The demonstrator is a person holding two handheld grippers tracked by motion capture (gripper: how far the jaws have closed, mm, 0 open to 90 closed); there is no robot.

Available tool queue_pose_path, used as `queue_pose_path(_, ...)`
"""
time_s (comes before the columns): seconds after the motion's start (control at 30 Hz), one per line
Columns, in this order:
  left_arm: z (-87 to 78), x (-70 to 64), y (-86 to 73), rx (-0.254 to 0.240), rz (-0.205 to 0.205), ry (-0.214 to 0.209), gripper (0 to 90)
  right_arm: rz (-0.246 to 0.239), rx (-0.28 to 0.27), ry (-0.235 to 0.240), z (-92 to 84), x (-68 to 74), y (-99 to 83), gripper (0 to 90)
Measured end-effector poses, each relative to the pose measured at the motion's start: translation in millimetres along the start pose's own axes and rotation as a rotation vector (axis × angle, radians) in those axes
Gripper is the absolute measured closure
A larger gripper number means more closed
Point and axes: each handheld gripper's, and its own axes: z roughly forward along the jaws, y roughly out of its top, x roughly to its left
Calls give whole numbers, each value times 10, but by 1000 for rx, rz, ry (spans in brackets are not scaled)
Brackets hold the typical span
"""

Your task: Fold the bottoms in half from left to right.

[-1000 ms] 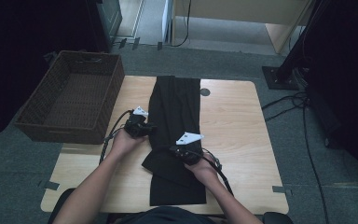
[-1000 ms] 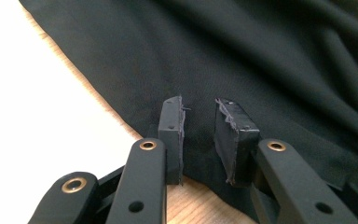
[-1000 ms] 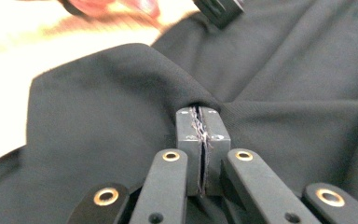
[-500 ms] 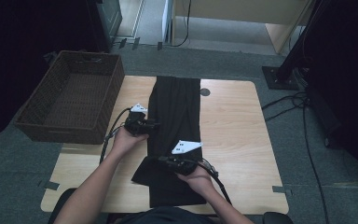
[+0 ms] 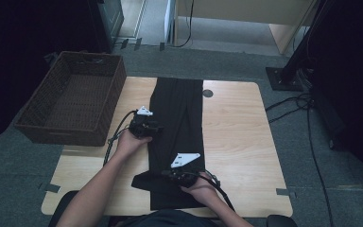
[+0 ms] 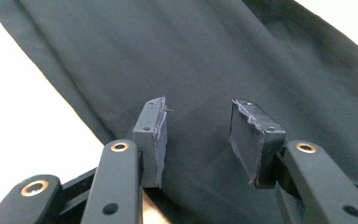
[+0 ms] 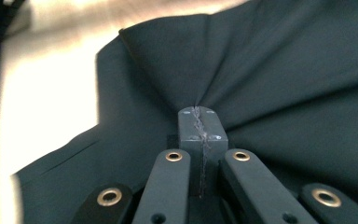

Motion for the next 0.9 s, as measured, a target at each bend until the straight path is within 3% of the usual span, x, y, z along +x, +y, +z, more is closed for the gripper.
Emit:
queue_pose_path(0.03, 12, 0, -1, 1, 4, 8, 550, 9, 9, 38, -31, -3, -18, 900)
queue_pose_path(0.07, 23, -1, -6, -4, 9, 12, 550, 0, 20, 40, -56, 22, -39, 900)
queue_pose_path(0.13, 36, 4, -6, -11, 20, 22, 548, -54, 33, 7, -83, 79, -80, 900)
queue_pose_path(0.33, 44, -37, -26, -14, 80, 44, 563, 6, 4, -31, -134, -48, -83, 868)
queue_pose_path(0.43, 29, -34, -38, -12, 88, 58, 644, 89, -47, -47, -200, -180, -51, 815)
queue_pose_path(0.53, 28, -27, -38, -15, 75, 58, 670, 118, -69, -113, -231, -331, -44, 781)
queue_pose_path(0.63, 22, -39, -39, -6, 90, 64, 717, 159, -76, -153, -268, -525, -24, 741)
queue_pose_path(0.73, 16, -43, -50, -7, 89, 56, 781, 174, -97, -199, -304, -672, 16, 703)
queue_pose_path(0.83, 17, -33, -75, -17, 59, 17, 876, 176, -108, -250, -335, -820, 83, 652)
queue_pose_path(0.9, 19, -50, -78, -21, 64, 25, 895, 173, -120, -281, -352, -936, 133, 627)
